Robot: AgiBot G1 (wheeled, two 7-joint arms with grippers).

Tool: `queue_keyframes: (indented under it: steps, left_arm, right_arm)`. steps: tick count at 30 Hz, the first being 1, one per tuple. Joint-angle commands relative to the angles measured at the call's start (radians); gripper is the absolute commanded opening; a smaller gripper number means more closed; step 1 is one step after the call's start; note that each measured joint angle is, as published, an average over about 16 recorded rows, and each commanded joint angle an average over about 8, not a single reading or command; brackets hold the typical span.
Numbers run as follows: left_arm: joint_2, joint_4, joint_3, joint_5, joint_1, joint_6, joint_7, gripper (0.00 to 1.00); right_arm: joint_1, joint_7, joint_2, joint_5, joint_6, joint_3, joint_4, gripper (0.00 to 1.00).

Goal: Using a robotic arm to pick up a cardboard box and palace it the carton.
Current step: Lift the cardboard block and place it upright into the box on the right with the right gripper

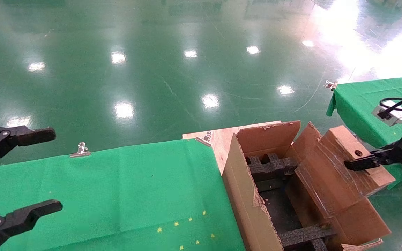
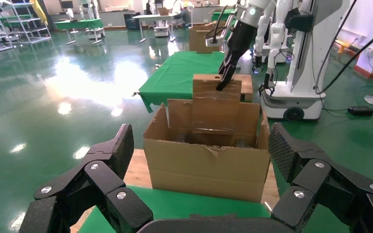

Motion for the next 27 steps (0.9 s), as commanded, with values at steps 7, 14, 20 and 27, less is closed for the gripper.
queue_keyframes:
  steps: [7,14,20,27]
  left_arm:
    - [0.0,0.0,0.0,0.0,0.0,0.0,0.0,1.0]
    - [0.0,0.0,0.0,0.0,0.0,0.0,0.0,1.0]
    - [0.0,0.0,0.0,0.0,0.0,0.0,0.0,1.0]
    - [0.0,0.0,0.0,0.0,0.0,0.0,0.0,1.0]
  right_arm:
    - [-0.071,0.109,-0.013,-0.007,0.109,-0.02,0.028,0.0]
    - [-0.119,0.196,-0.02,-0.009,0.19,-0.034,0.068,0.0]
    - [-0.157,0.281,-0.035,-0.019,0.268,-0.047,0.096,0.0]
    - [-0.195,0.378,-0.05,-0.036,0.357,-0.065,0.138,0.0]
